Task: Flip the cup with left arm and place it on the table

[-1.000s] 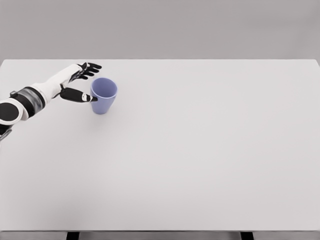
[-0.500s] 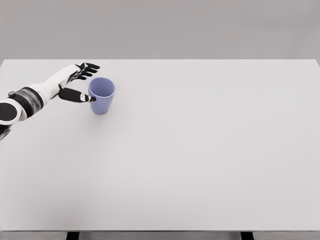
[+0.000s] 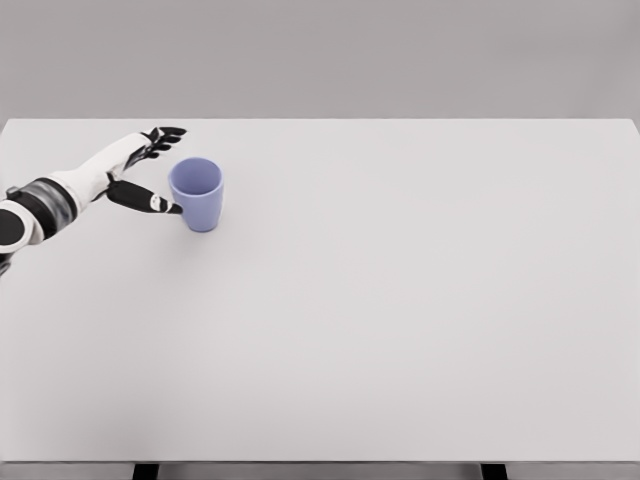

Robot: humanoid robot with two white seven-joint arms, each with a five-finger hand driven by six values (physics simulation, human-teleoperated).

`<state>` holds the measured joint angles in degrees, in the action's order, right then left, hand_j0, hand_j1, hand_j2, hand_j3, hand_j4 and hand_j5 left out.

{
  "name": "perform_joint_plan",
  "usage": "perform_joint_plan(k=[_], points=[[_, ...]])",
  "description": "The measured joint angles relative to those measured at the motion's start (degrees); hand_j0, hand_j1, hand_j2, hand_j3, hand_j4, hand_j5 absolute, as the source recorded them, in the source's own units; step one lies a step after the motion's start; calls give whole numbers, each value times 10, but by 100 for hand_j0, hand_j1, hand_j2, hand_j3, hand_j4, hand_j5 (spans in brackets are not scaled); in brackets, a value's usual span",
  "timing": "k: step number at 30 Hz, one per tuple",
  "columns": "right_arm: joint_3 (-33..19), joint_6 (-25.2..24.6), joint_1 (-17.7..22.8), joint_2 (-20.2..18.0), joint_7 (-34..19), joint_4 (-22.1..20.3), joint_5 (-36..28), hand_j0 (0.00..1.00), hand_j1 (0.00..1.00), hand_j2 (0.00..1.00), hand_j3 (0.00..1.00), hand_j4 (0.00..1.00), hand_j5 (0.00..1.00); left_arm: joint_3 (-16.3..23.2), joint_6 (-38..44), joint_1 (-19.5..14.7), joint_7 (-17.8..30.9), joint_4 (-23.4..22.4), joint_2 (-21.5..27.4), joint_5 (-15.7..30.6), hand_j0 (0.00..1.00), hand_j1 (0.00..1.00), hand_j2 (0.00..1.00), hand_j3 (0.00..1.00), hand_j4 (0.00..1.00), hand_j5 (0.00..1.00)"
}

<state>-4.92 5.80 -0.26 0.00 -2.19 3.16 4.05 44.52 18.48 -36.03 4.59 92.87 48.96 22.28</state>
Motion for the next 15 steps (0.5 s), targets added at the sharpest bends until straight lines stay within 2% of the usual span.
perform_joint_plan(k=[15], points=[[0,0,1,0,0,0,0,100,100,100,100,100,100,0,0,0,0,4,17,0,100,100,100,100,100,100]])
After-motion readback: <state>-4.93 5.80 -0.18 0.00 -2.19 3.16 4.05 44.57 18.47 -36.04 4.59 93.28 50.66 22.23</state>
